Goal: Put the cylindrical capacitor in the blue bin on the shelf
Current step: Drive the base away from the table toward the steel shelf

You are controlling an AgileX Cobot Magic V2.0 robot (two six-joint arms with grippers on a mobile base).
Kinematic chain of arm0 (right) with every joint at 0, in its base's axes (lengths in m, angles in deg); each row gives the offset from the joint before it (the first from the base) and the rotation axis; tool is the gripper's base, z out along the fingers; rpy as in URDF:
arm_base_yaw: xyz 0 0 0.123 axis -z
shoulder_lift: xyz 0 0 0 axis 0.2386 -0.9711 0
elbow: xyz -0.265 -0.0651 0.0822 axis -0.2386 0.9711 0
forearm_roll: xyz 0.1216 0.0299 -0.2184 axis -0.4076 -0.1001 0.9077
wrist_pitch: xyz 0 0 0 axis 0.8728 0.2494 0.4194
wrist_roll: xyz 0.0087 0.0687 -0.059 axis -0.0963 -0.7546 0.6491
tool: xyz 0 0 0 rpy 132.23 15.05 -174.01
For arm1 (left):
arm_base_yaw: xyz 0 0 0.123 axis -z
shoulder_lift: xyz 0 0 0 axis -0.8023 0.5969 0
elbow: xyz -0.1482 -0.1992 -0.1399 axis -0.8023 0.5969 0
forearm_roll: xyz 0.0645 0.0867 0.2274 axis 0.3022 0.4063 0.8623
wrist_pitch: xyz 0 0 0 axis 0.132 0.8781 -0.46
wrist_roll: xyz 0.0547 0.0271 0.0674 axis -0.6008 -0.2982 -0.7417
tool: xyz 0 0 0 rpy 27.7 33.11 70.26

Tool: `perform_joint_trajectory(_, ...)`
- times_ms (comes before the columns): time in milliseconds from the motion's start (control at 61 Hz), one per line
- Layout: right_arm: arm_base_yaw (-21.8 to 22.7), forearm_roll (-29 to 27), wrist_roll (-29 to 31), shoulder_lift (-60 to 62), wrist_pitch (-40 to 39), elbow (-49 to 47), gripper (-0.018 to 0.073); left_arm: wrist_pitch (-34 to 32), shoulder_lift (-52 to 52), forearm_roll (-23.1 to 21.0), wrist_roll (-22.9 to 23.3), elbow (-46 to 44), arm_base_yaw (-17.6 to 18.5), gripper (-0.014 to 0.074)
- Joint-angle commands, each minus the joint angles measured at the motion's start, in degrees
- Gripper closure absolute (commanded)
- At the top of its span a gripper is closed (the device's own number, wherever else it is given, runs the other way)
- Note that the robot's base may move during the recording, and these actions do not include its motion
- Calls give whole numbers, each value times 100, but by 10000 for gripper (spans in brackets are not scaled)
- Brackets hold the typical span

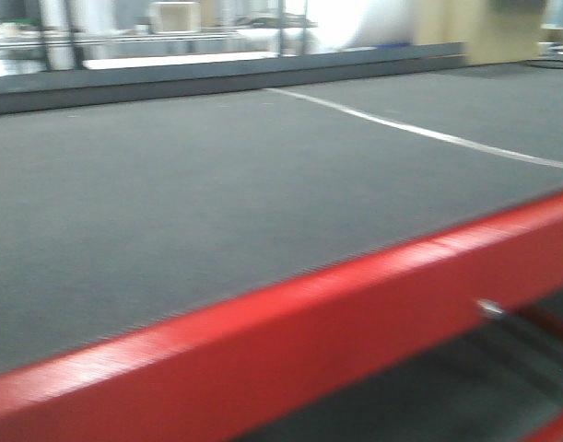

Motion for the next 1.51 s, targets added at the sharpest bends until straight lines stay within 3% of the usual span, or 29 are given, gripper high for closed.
perform_joint_trajectory(0, -21, 34, 6, 33, -133, -42, 721, -79, -32, -60, 3, -39, 40, 707)
perform_joint_trajectory(1492, -21, 22, 6, 33, -132, -42, 721, -79, -32, -60, 3, -39, 40, 707)
